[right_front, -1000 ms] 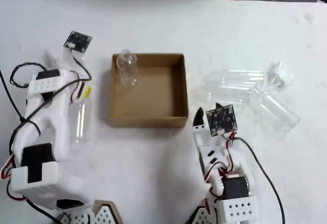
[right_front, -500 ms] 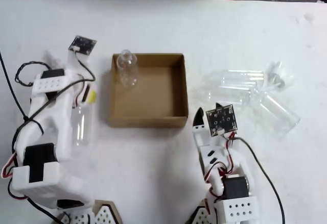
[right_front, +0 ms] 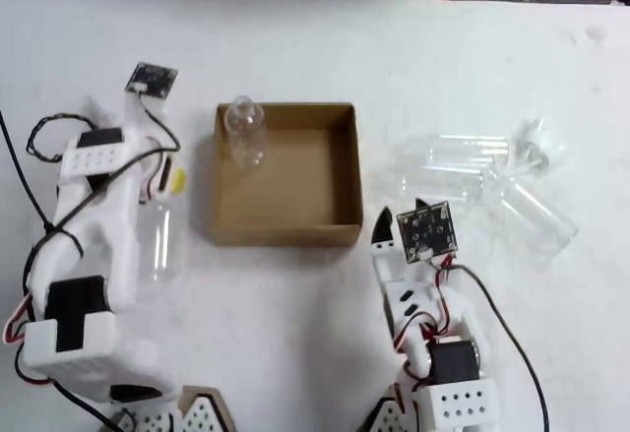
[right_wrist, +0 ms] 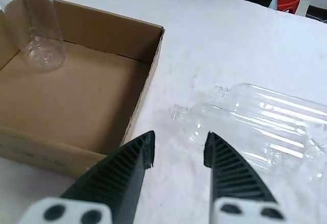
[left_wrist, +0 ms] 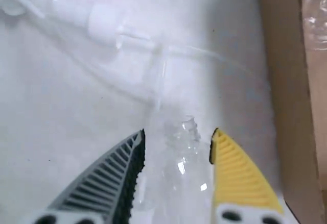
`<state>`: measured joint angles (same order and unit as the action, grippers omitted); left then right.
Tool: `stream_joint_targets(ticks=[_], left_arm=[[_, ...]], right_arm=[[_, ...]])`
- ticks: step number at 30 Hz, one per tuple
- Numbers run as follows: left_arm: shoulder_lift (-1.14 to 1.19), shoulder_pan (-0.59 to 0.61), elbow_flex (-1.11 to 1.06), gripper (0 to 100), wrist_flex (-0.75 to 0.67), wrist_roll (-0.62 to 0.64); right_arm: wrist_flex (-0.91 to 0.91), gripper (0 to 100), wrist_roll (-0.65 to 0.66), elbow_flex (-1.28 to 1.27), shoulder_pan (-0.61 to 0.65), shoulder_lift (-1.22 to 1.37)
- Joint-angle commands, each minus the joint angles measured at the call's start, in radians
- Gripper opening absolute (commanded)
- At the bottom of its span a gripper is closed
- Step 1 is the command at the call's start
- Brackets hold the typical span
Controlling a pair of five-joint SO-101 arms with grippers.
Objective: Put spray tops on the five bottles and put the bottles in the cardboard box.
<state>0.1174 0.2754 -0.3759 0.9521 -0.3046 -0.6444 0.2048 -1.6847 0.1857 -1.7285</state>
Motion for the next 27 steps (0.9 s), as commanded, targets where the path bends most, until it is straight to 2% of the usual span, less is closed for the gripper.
stream_joint_targets(ticks=[1,5,13,27], left_arm=[[0.031,-0.015,0.064,19,-0.002,0.063],[0.117,-0.015,0.110,19,0.000,0.071],[0.147,-0.015,0.207,19,0.103,0.072],[0.154,-0.031,0.213,19,0.104,0.121]], right_arm=[[-0.008,14.5,0.002,-0.009,-0.007,0.008],[-0.008,14.4,0.002,-0.009,-0.007,0.008],[-0.008,14.4,0.002,-0.009,-0.007,0.008],[-0.010,14.4,0.002,-0.009,-0.007,0.008]])
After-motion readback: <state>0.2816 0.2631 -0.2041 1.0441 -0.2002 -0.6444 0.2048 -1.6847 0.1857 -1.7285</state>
